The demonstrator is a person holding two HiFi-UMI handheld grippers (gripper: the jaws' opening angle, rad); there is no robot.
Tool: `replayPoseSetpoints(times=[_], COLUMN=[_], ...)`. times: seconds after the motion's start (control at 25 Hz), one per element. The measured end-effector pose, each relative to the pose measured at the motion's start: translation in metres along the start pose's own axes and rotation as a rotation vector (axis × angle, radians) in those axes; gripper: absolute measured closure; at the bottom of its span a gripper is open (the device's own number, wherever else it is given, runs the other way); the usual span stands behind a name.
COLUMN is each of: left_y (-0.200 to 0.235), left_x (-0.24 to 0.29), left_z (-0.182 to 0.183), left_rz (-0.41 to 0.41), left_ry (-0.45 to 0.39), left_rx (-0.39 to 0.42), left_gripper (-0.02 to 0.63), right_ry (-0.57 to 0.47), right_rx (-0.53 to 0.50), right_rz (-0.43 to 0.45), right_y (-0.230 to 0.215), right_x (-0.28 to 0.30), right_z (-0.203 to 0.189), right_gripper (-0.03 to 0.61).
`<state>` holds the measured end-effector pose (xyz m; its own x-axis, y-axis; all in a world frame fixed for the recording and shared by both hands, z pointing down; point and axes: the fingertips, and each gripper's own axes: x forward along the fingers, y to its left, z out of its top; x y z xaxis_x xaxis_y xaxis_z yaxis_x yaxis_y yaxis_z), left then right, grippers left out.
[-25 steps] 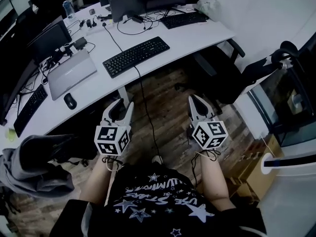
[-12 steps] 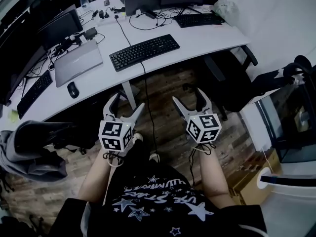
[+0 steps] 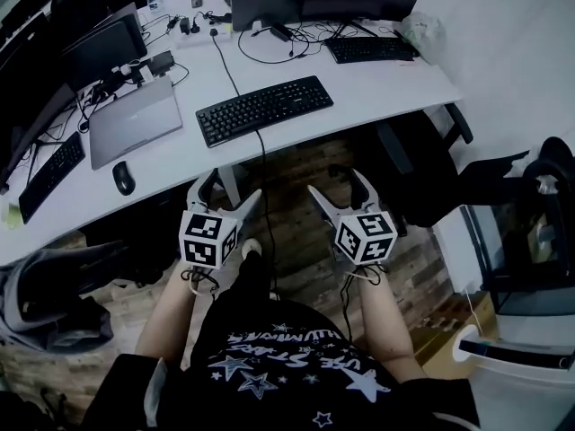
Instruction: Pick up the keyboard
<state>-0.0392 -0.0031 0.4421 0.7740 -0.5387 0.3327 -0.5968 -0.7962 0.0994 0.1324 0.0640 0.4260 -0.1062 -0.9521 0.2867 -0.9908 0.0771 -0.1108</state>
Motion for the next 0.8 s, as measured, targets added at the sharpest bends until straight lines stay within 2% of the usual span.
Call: replayPoseSetpoints(times=[0.44, 0.64, 0.8], left_y=[0.082, 0.108, 0.132], left_x=[0.115, 0.144, 0.159], left_z=[0.022, 0.024, 0.027], left_rz=[-0.029, -0.053, -0.035], left_ry=[0.049, 0.082, 0.088], left_rx=[0.066, 0.076, 0.086], left_gripper=[0.199, 0.199, 0.199], right_ry=[0.122, 0.191, 0.238], right_rx=[-0.100, -0.158, -0.248], right_rz=[0.022, 0.049, 0.075], right_y=[-0.042, -0.055, -0.064], right_x=[0.138, 0.188, 0.219], right_z=[0.025, 0.029, 0.032], right_gripper=[0.148, 0.140, 0.133])
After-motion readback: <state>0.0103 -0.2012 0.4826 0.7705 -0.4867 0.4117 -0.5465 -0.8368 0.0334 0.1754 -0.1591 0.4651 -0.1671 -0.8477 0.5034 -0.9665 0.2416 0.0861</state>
